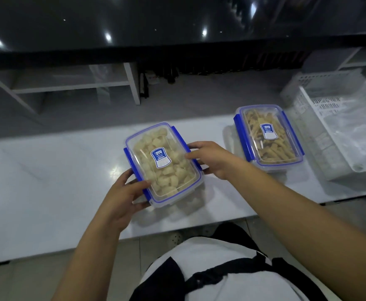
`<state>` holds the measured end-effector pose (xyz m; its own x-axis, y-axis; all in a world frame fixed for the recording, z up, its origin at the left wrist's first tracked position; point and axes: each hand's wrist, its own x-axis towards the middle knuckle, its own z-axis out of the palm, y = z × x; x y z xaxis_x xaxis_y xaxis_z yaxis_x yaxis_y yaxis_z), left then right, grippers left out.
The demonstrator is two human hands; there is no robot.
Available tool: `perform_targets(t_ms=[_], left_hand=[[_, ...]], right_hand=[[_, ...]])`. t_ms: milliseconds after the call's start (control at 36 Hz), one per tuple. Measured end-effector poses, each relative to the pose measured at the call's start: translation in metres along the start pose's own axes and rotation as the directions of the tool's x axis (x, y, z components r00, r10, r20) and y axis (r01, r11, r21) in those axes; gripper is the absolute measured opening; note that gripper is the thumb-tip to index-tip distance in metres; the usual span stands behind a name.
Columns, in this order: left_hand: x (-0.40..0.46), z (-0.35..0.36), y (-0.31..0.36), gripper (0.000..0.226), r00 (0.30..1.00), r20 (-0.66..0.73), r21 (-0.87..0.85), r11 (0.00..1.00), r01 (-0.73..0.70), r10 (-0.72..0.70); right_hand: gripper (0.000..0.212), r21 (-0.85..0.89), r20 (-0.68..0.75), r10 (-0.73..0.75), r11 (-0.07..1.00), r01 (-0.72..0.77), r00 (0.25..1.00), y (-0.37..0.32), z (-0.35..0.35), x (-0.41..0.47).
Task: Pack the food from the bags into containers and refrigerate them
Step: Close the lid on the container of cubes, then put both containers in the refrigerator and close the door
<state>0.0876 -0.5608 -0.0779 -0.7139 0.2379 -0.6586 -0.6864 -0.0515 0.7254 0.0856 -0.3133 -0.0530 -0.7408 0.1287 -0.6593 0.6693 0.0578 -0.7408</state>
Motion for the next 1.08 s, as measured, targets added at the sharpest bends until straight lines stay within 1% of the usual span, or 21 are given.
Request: perform_targets(t_ms=[83, 167, 250, 306, 361, 417, 500, 583, 694, 750, 778, 861, 889, 944, 1000, 1056, 1083], left_hand=[[-0.009, 0.003, 0.000, 0.050, 0.998, 0.041, 0.000, 0.999, -0.048, 0.048], [-0.027, 0.011, 0.007, 0.060, 0.983, 0.116, 0.033, 0.988, -0.148, 0.144], [-0.049, 0.029, 0.015, 0.065, 0.953, 0.206, 0.084, 0.966, -0.245, 0.224], [-0.062, 0.047, 0.017, 0.069, 0.939, 0.246, 0.130, 0.952, -0.278, 0.241], [-0.072, 0.069, 0.015, 0.075, 0.924, 0.302, 0.196, 0.934, -0.299, 0.233], [-0.081, 0.093, 0.008, 0.080, 0.907, 0.373, 0.249, 0.920, -0.301, 0.196], [-0.092, 0.128, -0.009, 0.080, 0.884, 0.458, 0.299, 0.920, -0.254, 0.095], [-0.098, 0.167, -0.030, 0.081, 0.832, 0.554, 0.333, 0.918, -0.215, -0.006], [-0.103, 0.229, -0.066, 0.083, 0.738, 0.657, 0.359, 0.925, -0.127, -0.154], [-0.107, 0.264, -0.086, 0.086, 0.676, 0.703, 0.391, 0.914, -0.110, -0.220], [-0.110, 0.281, -0.097, 0.087, 0.634, 0.731, 0.413, 0.903, -0.115, -0.253], [-0.121, 0.331, -0.132, 0.085, 0.456, 0.820, 0.464, 0.868, -0.174, -0.347], [-0.123, 0.347, -0.144, 0.084, 0.420, 0.826, 0.483, 0.855, -0.187, -0.375], [-0.128, 0.377, -0.163, 0.084, 0.395, 0.804, 0.542, 0.821, -0.179, -0.445], [-0.130, 0.406, -0.180, 0.087, 0.343, 0.778, 0.599, 0.786, -0.154, -0.526], [-0.133, 0.437, -0.196, 0.089, 0.269, 0.762, 0.642, 0.742, -0.192, -0.589], [-0.135, 0.452, -0.203, 0.089, 0.247, 0.752, 0.658, 0.720, -0.221, -0.612]], right_hand=[[0.032, 0.042, -0.018, -0.041, 0.998, 0.041, 0.999, 0.002, -0.006, -0.012], [0.032, 0.104, -0.017, -0.140, 0.985, 0.141, 0.990, 0.007, -0.024, -0.040], [0.033, 0.221, 0.003, -0.230, 0.949, 0.223, 0.973, 0.020, -0.053, -0.077], [0.038, 0.312, 0.011, -0.258, 0.919, 0.242, 0.966, 0.033, -0.074, -0.103], [0.046, 0.355, -0.011, -0.262, 0.901, 0.249, 0.965, 0.051, -0.094, -0.128], [0.048, 0.383, -0.034, -0.264, 0.888, 0.256, 0.964, 0.073, -0.115, -0.153], [0.042, 0.461, -0.081, -0.266, 0.845, 0.273, 0.961, 0.109, -0.146, -0.193], [0.045, 0.555, -0.168, -0.253, 0.774, 0.304, 0.953, 0.149, -0.174, -0.233], [0.052, 0.653, -0.291, -0.185, 0.679, 0.336, 0.939, 0.209, -0.202, -0.286], [0.054, 0.682, -0.367, -0.131, 0.635, 0.362, 0.921, 0.238, -0.212, -0.313], [0.052, 0.686, -0.399, -0.112, 0.623, 0.377, 0.910, 0.253, -0.216, -0.326], [0.045, 0.695, -0.485, -0.059, 0.581, 0.425, 0.873, 0.295, -0.226, -0.364], [0.043, 0.699, -0.516, -0.033, 0.561, 0.443, 0.856, 0.309, -0.229, -0.376], [0.043, 0.707, -0.576, 0.022, 0.515, 0.484, 0.817, 0.334, -0.233, -0.399], [0.045, 0.705, -0.629, 0.078, 0.477, 0.525, 0.773, 0.356, -0.236, -0.420], [0.042, 0.696, -0.675, 0.133, 0.441, 0.567, 0.725, 0.375, -0.239, -0.438], [0.042, 0.693, -0.693, 0.160, 0.416, 0.589, 0.703, 0.383, -0.240, -0.446]])
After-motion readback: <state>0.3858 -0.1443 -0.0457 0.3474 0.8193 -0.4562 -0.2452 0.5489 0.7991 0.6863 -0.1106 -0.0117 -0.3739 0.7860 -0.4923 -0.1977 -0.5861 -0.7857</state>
